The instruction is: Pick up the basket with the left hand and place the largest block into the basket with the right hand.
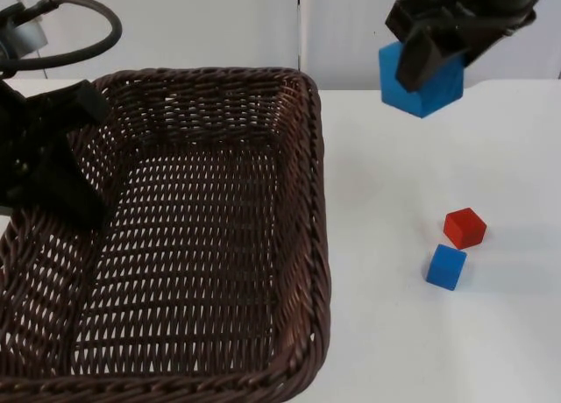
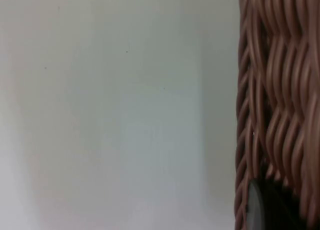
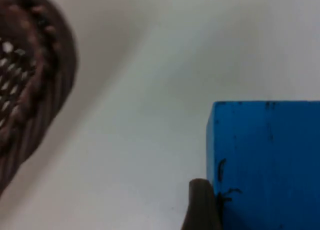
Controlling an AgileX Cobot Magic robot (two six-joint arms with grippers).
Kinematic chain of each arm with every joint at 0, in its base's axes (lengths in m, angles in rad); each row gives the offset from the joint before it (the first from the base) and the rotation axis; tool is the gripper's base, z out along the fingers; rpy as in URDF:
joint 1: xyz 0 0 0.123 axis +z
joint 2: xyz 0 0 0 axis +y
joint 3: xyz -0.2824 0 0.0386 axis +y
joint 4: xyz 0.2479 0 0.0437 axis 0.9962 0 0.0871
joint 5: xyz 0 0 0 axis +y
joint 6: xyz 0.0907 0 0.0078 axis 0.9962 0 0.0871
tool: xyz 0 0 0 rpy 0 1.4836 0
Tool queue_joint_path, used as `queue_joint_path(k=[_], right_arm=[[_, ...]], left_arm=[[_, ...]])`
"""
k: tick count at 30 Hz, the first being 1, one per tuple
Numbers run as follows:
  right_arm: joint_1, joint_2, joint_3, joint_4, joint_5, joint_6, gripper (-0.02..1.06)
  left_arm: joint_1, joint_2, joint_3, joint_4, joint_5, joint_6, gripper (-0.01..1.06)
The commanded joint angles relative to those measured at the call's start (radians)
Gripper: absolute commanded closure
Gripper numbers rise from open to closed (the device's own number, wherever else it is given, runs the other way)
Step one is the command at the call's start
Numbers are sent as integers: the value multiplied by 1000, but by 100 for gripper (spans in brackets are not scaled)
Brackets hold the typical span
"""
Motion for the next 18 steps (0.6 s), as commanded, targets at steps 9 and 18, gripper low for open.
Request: queue_joint_path(k=[9,18], right_arm=[[6,-74,-4,94,15,-107,105],[20,-86,-4,238,25,-209,105]], left_arm=[[2,-15,0,-15,8,2,105],[2,-15,0,-15,6,2,105]])
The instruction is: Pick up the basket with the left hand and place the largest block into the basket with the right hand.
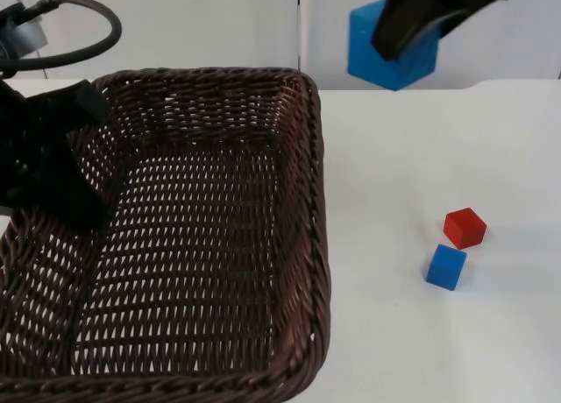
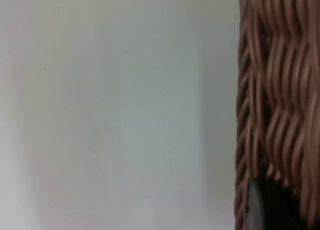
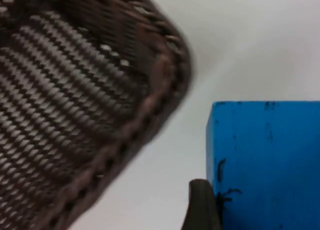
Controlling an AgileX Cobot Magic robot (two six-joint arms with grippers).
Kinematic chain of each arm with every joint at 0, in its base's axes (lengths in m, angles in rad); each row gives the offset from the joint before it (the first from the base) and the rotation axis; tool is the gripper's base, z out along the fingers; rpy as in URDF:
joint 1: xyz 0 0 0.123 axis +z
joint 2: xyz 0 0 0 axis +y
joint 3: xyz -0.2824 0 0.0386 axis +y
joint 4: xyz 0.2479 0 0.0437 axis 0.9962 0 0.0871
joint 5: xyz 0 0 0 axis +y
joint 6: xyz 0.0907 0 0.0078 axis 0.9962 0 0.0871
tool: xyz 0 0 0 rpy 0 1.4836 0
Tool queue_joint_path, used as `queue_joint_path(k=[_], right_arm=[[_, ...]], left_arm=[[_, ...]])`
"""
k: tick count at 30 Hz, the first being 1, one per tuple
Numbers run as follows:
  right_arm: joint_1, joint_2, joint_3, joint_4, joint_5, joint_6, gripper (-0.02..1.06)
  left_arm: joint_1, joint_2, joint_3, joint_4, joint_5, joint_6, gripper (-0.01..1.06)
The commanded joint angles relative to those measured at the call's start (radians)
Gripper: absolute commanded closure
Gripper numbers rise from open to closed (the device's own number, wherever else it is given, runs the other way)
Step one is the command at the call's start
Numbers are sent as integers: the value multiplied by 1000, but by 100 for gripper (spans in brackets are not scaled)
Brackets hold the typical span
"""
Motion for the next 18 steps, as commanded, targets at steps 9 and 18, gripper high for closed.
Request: queue_joint_path(k=[9,18], right_arm=[[173,-15,-4,-18,-58,-63,105],[300,-15,-4,-31,-130,-63,105]], left_arm=[[2,-15,0,-15,6,2,105],[2,-15,0,-15,6,2,105]])
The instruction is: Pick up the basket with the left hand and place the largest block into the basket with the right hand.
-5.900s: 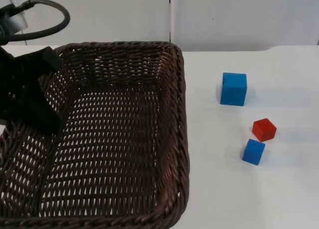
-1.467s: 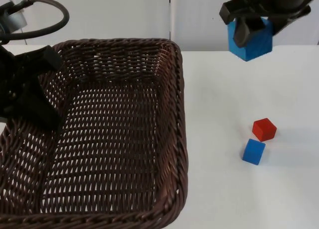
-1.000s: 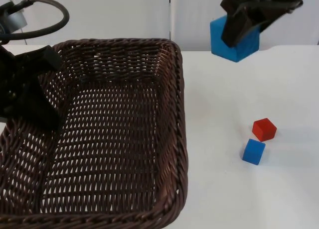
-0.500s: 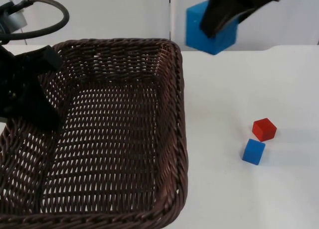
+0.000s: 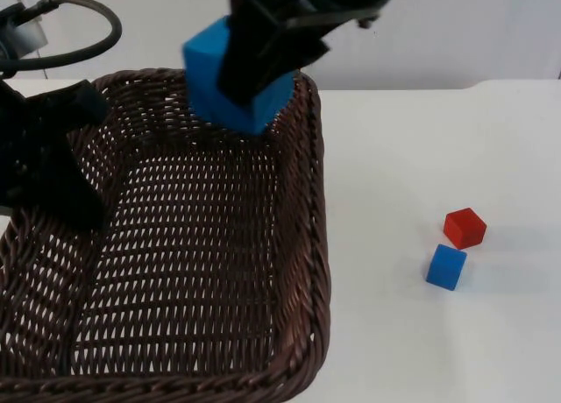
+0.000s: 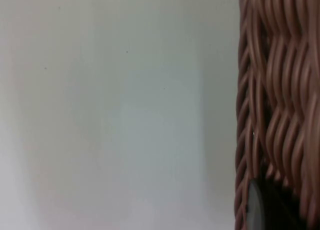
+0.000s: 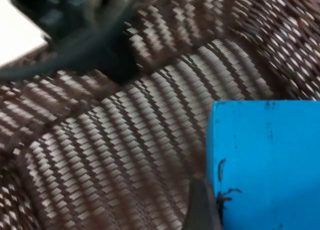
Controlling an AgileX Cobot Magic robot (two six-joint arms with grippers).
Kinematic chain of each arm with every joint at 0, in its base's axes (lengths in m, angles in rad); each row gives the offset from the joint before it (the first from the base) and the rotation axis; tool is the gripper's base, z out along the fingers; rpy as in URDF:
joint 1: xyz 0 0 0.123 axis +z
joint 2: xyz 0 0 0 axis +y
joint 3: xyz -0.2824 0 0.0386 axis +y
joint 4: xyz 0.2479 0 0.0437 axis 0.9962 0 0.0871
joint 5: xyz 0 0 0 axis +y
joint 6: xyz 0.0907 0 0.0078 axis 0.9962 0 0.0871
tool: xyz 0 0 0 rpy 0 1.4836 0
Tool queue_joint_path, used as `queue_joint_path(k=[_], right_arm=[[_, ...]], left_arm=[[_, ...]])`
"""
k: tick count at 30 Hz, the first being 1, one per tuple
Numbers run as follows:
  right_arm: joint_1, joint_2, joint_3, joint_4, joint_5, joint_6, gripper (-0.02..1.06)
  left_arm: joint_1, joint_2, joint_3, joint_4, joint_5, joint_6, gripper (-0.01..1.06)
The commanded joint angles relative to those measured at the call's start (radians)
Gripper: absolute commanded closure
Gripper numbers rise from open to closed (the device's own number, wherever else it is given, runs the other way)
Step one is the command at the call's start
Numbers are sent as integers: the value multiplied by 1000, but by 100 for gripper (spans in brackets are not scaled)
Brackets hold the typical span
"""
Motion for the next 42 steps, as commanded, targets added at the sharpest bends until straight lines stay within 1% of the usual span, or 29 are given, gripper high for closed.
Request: queue_joint_path(k=[1,6,10,14,18,21,25,27,28,29,31,32,33,34,35,37,42], right_arm=[[20,-15,-4,-3,-45,-8,105],[18,-15,-4,-7,-97,-8,105],[18,-9,-4,-32,-109,-8,105],[18,23,-4,-33,-112,-8,105],[18,76,-2,-27,-137,-6,105],[18,124,-2,-24,-168,17,105],[18,159,-2,-24,-176,58,104],[18,169,-2,-24,-180,64,98],[18,169,-2,-24,-180,64,90],[18,169,-2,-24,-180,64,90],[18,169,-2,-24,-185,64,71],[18,169,-2,-22,-185,67,57],[18,169,-2,-22,-175,72,34],[18,169,-2,-22,-170,74,20],[18,169,-2,-22,-170,74,20],[18,165,-2,-24,-164,74,-1],[18,122,-2,-28,-158,72,-1]], left_arm=[[2,-15,0,-15,6,2,105],[2,-15,0,-15,6,2,105],[2,-15,0,-15,6,2,105],[2,-15,0,-13,6,2,105],[2,-15,0,-13,6,2,105],[2,-15,0,-13,4,2,105],[2,-15,0,-13,4,2,105],[2,-15,0,-13,4,2,105],[2,-15,0,-13,4,2,105],[2,-15,0,-13,4,2,105],[2,-15,0,-13,4,2,105],[2,-15,0,-13,4,2,105],[2,-15,0,-15,4,2,105],[2,-15,0,-15,4,2,105],[2,-15,0,-15,4,2,105],[2,-15,0,-15,4,2,105],[2,-15,0,-15,4,2,105]])
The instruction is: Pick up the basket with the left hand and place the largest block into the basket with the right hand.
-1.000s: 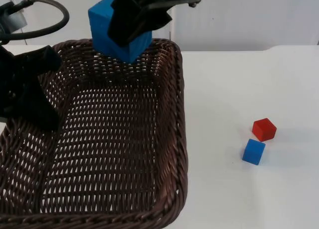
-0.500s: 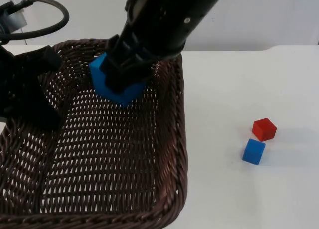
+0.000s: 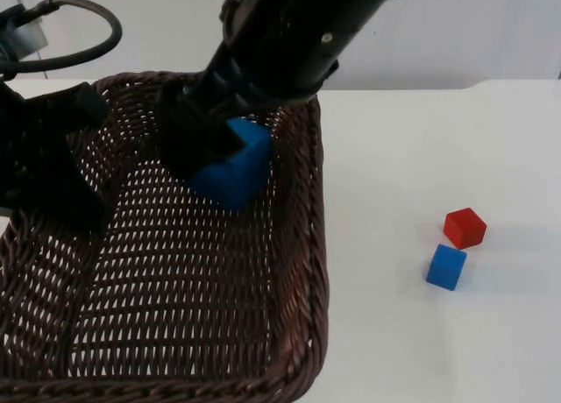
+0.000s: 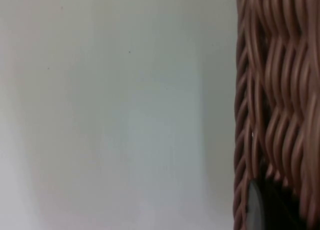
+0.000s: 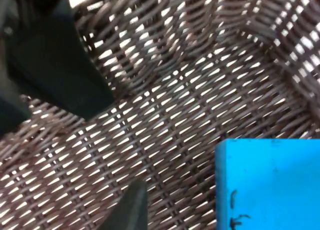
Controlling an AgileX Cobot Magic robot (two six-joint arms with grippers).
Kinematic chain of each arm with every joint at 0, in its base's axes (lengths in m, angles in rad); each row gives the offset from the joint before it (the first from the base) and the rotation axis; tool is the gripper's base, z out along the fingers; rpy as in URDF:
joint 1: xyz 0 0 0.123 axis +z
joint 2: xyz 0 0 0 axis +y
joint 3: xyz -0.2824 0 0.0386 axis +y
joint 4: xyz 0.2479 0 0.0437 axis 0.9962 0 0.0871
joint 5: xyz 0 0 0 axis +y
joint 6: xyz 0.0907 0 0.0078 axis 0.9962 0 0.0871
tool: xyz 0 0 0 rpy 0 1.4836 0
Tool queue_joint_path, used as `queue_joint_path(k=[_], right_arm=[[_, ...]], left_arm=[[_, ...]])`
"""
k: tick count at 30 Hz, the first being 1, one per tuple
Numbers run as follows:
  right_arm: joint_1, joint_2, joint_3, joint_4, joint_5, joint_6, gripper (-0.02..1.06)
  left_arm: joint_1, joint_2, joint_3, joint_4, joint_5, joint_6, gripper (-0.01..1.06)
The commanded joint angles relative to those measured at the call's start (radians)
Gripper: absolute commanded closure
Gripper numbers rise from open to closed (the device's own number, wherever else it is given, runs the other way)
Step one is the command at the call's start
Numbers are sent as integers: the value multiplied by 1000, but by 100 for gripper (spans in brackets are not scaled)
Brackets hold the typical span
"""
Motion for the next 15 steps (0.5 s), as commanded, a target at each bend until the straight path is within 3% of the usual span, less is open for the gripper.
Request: queue_joint_path(k=[1,15], right_arm=[[2,-48,-2,-1,4,0,-1],[2,-274,31,-46,153,0,-1]], left_arm=[[2,-15,0,-21,8,2,105],[2,-15,0,-16,8,8,105]])
